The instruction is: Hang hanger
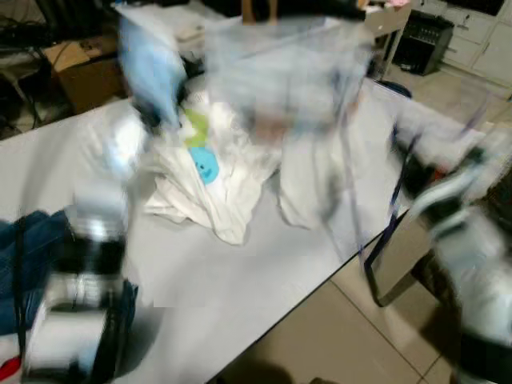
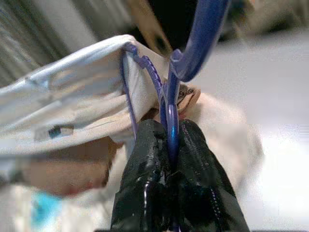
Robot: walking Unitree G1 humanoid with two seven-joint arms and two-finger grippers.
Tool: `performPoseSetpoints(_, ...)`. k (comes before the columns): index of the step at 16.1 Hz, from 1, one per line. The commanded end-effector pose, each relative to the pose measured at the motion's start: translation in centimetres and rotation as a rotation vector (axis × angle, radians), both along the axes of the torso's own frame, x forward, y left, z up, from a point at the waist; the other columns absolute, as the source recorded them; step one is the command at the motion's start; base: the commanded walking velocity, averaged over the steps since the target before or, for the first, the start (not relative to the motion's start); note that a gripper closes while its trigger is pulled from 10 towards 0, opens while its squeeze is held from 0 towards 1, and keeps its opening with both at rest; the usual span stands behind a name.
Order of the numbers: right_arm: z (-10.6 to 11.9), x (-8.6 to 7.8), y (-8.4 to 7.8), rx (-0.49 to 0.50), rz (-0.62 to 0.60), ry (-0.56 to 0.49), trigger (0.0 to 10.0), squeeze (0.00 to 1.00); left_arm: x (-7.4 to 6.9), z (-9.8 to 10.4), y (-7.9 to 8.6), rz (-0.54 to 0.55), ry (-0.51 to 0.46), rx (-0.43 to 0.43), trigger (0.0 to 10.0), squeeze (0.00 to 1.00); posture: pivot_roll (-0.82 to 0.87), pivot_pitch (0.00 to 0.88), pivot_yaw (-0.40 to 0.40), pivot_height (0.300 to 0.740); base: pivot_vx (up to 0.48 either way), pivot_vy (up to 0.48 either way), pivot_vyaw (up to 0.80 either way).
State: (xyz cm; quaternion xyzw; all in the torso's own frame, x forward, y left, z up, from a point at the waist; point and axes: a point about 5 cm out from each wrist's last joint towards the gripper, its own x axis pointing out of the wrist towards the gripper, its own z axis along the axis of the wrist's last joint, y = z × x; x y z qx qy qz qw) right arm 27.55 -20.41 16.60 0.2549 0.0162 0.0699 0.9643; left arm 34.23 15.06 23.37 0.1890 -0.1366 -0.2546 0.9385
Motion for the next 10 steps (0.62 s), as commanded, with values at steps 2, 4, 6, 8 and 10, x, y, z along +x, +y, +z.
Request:
performPoseSetpoints(2,-1.9,-1.2,-1.2,0.116,-0.184,0.112,10.0,0.0,-1.1,-2.5,-1.4,-0.009,0.08,0.043,0.0,0.0,-0.05,0.0,0.017,0.74,0.0,0.0,0.0)
performPoseSetpoints(4,-2.4,-1.6,-0.4,0.246,-0.173,0.152,10.0,0.0,-1.2,-1.4,-2.1,-0.013,0.049,-0.018,0.0,0.0,-0.06,0.0,0.03,0.74,0.0,0.0,0.0)
performPoseSetpoints(6,-2.8,-1.7,1.2,0.296,-0.061,0.169,10.0,0.0,-1.4,-0.3,-2.9,-0.066,0.016,-0.064,0.0,0.0,-0.06,0.0,0.038,0.74,0.0,0.0,0.0)
performPoseSetpoints(8,-2.9,-1.5,2.3,0.449,0.008,0.157,10.0,0.0,-2.0,0.2,-3.8,-0.144,-0.009,-0.088,0.0,0.0,-0.06,0.0,0.042,0.74,0.0,0.0,0.0)
performPoseSetpoints(10,-3.3,-1.6,3.0,0.516,0.069,0.195,10.0,0.0,-2.4,1.1,-4.2,-0.167,-0.04,-0.119,0.0,0.0,-0.05,0.0,0.04,0.74,0.0,0.0,0.0)
